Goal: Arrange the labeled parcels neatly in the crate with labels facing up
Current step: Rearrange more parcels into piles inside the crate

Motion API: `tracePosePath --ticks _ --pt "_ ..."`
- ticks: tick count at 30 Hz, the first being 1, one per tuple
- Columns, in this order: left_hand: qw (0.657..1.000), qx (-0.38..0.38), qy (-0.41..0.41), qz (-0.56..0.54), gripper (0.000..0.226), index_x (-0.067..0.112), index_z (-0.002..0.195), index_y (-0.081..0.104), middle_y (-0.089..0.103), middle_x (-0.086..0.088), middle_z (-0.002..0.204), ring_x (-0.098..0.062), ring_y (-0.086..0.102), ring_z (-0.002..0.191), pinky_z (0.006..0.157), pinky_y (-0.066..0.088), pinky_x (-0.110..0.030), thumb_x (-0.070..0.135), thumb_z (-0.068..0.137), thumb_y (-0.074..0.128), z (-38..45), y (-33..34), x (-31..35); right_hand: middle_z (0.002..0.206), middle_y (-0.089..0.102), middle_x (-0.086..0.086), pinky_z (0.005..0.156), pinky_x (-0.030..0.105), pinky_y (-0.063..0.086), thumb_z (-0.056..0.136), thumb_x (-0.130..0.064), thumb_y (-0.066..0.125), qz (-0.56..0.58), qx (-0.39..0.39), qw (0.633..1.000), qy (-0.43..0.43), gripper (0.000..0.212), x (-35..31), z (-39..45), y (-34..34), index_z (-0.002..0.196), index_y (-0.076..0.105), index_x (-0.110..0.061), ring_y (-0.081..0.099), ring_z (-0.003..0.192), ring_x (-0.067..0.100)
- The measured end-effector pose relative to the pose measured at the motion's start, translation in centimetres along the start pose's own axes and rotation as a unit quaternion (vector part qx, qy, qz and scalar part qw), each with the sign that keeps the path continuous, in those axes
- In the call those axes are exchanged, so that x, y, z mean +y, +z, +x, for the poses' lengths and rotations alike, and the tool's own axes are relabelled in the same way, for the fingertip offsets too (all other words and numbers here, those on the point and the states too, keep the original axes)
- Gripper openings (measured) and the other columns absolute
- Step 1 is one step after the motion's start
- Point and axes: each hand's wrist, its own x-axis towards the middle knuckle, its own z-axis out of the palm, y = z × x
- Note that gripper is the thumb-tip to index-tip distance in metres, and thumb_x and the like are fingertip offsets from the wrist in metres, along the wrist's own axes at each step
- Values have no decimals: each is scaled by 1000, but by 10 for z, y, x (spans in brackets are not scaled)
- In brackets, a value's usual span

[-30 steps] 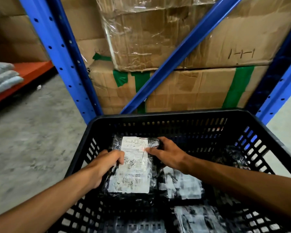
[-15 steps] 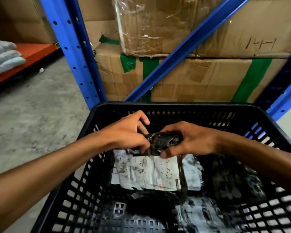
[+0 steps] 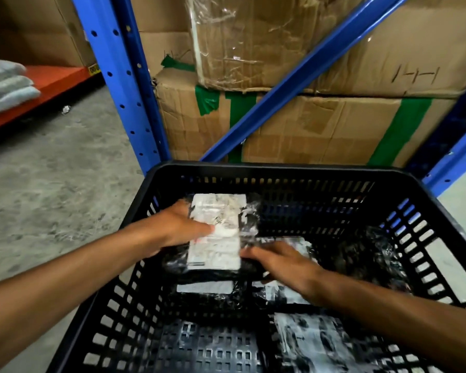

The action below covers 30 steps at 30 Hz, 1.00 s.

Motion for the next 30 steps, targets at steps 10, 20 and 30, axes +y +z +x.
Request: tracePosePath --ticks 10,20,30 --pt "979 -24 -14 200 98 14 154 4 16 -8 161 -23 24 146 116 28 -30 46 83 64 -1 18 -1 81 60 -2 69 30 44 90 -50 52 -127 3 991 -36 32 16 42 22 85 59 -19 53 75 14" --pt "962 -45 -8 269 97 17 153 7 17 -8 161 -24 25 145 113 28 -29 47 82 65 0 8 1 63 44 0 49 21 35 97 -45 44 -153 -7 987 -48 44 16 41 19 68 48 -12 41 56 13" --pt "971 -68 178 142 41 17 133 49 52 -7 131 -22 58 101 80 47 -28 25 93 53 16 89 80 125 61 25 87 32 44 100 -30 40 -228 143 953 138 44 75 48 -84 122 58 4 57 116 37"
